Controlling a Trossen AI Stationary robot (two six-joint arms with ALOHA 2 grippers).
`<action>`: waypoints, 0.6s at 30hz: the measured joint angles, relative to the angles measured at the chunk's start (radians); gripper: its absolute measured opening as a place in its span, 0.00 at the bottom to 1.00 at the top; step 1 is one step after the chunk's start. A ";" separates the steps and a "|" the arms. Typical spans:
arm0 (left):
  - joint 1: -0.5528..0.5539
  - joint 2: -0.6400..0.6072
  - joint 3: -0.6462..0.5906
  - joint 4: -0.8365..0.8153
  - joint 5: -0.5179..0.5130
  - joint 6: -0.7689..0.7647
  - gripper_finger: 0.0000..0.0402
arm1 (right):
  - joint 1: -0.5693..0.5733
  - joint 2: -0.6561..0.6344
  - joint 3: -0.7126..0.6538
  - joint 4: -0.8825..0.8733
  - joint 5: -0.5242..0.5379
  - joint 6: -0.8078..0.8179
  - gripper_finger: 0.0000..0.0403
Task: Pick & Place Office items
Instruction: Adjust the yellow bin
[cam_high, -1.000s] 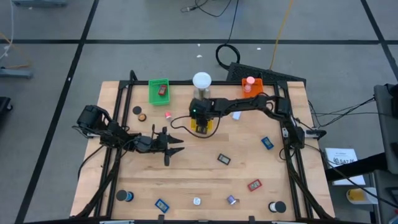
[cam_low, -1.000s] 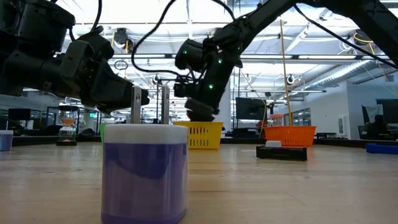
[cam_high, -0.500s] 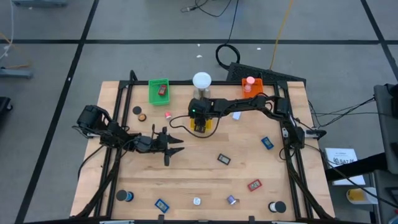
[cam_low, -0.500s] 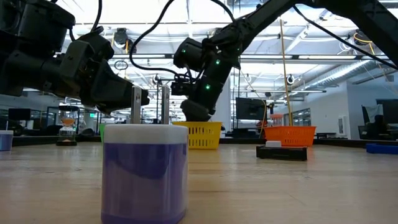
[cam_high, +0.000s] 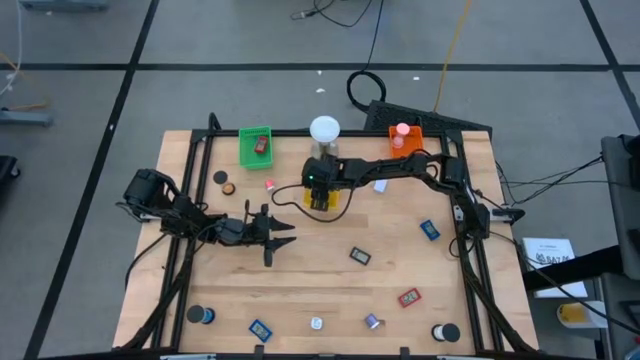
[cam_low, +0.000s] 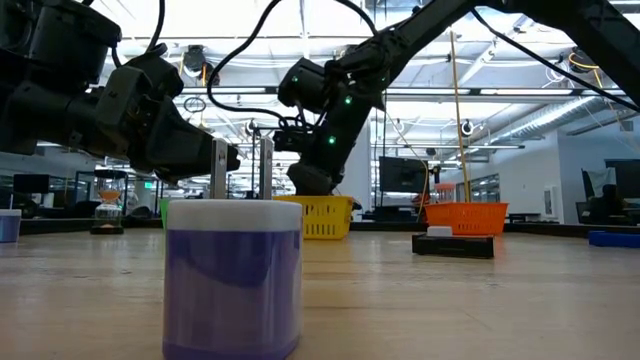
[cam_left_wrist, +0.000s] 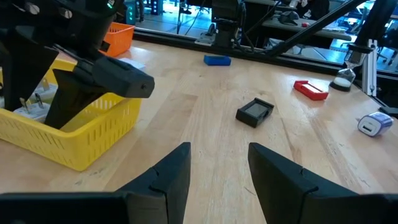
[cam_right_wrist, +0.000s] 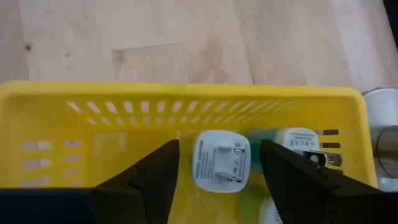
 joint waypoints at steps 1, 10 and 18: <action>0.000 0.000 0.000 0.000 0.000 0.000 0.40 | 0.000 0.000 0.000 0.001 0.000 0.001 0.55; 0.000 0.000 0.000 -0.001 0.000 -0.001 0.40 | 0.010 -0.012 0.000 0.008 0.024 0.011 0.58; 0.000 0.000 0.000 -0.015 0.000 -0.006 0.40 | 0.044 -0.057 -0.002 -0.045 0.058 0.008 0.57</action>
